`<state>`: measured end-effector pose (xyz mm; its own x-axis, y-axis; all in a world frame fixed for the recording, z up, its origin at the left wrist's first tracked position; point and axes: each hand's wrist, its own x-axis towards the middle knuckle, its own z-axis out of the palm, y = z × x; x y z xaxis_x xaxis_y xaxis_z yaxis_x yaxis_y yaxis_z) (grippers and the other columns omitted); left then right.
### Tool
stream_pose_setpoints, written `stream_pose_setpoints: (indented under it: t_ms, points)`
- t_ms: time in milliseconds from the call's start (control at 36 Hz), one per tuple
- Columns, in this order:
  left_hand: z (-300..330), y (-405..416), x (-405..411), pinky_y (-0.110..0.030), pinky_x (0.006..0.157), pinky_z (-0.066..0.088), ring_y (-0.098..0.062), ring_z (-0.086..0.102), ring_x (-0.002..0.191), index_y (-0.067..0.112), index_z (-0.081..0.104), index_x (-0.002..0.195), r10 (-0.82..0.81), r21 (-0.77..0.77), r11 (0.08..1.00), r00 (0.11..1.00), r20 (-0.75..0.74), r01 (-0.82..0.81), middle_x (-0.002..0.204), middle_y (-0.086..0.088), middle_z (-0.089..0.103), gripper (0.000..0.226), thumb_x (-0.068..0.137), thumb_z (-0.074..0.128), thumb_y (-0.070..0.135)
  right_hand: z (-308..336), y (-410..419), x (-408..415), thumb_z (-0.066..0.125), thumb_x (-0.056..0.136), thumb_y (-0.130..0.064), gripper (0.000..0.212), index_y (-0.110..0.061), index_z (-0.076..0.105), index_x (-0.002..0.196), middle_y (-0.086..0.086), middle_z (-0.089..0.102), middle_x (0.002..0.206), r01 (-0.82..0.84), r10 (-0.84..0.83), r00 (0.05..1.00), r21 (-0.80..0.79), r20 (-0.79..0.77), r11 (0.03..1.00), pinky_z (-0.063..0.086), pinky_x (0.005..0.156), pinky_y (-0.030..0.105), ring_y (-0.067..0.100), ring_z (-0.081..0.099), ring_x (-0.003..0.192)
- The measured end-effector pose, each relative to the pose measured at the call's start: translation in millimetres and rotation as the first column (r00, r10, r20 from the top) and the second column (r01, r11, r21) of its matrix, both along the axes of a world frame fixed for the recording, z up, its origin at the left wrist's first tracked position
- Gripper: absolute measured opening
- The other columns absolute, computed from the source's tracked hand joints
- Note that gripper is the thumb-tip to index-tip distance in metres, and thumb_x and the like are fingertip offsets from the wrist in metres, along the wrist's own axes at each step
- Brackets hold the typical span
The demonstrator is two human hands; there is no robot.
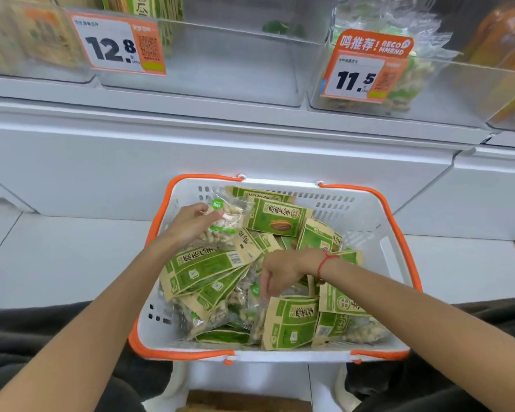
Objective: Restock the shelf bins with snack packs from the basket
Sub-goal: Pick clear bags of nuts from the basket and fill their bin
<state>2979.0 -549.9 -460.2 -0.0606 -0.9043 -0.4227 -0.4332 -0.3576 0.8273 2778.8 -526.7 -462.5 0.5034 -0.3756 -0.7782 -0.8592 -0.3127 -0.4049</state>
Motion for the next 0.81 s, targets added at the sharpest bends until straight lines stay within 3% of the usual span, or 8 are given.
stream_pose_setpoints:
  t_ms: [111,194,278,472,583,667,722,806]
  points:
    - [2.2,-2.5,-6.5,-0.023,0.063,0.042,-0.013,0.057,0.065,0.005,0.054,0.118,-0.005,0.009,1.0,1.0,-0.008,0.005,0.102,-0.006,0.057,0.046,0.093,0.054,0.043,5.0,-6.0,-10.4,0.062,0.089,-0.011,0.015,-0.01,0.073,0.1,0.002,0.071,0.102,0.054,-0.049,0.995,-0.056,0.088,0.997,0.051,0.079,0.024,0.01,0.062,0.079]
    - [5.4,-4.4,-9.8,-0.025,0.061,0.042,-0.011,0.05,0.058,0.01,0.053,0.089,0.017,0.038,0.999,1.0,-0.026,-0.016,0.082,-0.009,0.054,0.03,0.094,0.052,0.04,22.0,-13.8,-33.1,0.056,0.094,-0.01,0.009,-0.012,0.065,0.091,-0.001,0.066,0.093,0.325,-0.325,0.914,0.04,0.245,0.945,0.057,0.081,0.03,0.011,0.063,0.077]
    - [0.9,-7.1,-11.7,-0.026,0.06,0.043,-0.01,0.05,0.058,-0.005,0.044,0.129,0.038,0.042,0.998,0.998,-0.047,-0.036,0.11,-0.027,0.057,0.057,0.096,0.05,0.041,37.2,-21.7,-54.4,0.057,0.094,-0.009,0.006,-0.011,0.059,0.089,0.003,0.065,0.088,0.611,-0.585,0.689,0.091,0.428,0.786,0.053,0.065,0.015,0.003,0.064,0.07]
    - [0.4,-10.3,-15.7,-0.019,0.052,0.032,-0.008,0.04,0.051,0.006,0.04,0.139,0.092,0.07,0.994,0.988,-0.125,-0.083,0.071,0.0,0.058,0.064,0.093,0.048,0.05,55.3,-28.7,-71.7,0.062,0.092,-0.017,0.008,-0.011,0.057,0.092,0.009,0.066,0.084,0.827,-0.755,0.291,0.241,0.588,0.507,0.057,0.078,0.028,0.017,0.065,0.076]
    - [14.7,-9.3,-29.4,-0.039,0.105,0.034,-0.023,0.055,0.119,0.02,0.04,0.14,0.071,0.166,0.986,0.94,-0.334,-0.016,0.128,-0.008,0.058,0.044,0.099,0.041,0.038,58.2,-27.1,-69.2,0.059,0.094,-0.014,0.004,-0.011,0.056,0.092,0.008,0.065,0.092,0.88,-0.801,0.053,0.351,0.597,0.32,0.055,0.07,0.02,0.016,0.066,0.079]
    - [24.4,-4.0,-42.0,-0.03,0.095,0.039,-0.004,0.065,0.097,0.018,0.036,0.132,0.06,0.172,0.985,0.887,-0.457,0.022,0.092,0.007,0.071,0.031,0.103,0.031,0.029,57.3,-24.4,-62.4,0.054,0.096,-0.009,0.005,-0.008,0.058,0.093,0.008,0.066,0.094,0.823,-0.81,-0.272,0.561,0.52,0.084,0.056,0.071,0.017,0.016,0.066,0.086]
    - [24.7,-1.2,-46.9,-0.031,0.093,0.045,-0.018,0.059,0.113,0.016,0.035,0.139,0.073,0.156,0.988,0.883,-0.463,0.0,0.119,-0.007,0.062,0.038,0.104,0.031,0.029,59.6,-20.7,-57.1,0.05,0.096,-0.004,0.007,-0.005,0.057,0.094,0.01,0.065,0.096,0.713,-0.795,-0.453,0.699,0.403,-0.051,0.056,0.064,0.016,0.017,0.066,0.087]
    - [23.8,1.4,-55.1,-0.034,0.095,0.05,-0.022,0.062,0.11,0.012,0.028,0.147,0.088,0.128,0.991,0.861,-0.501,-0.027,0.134,-0.017,0.051,0.05,0.102,0.032,0.035,63.4,-13.7,-50.4,0.05,0.095,0.002,0.005,0.0,0.055,0.094,0.018,0.065,0.103,0.599,-0.772,-0.567,0.787,0.286,-0.149,0.059,0.067,0.02,0.02,0.065,0.09]
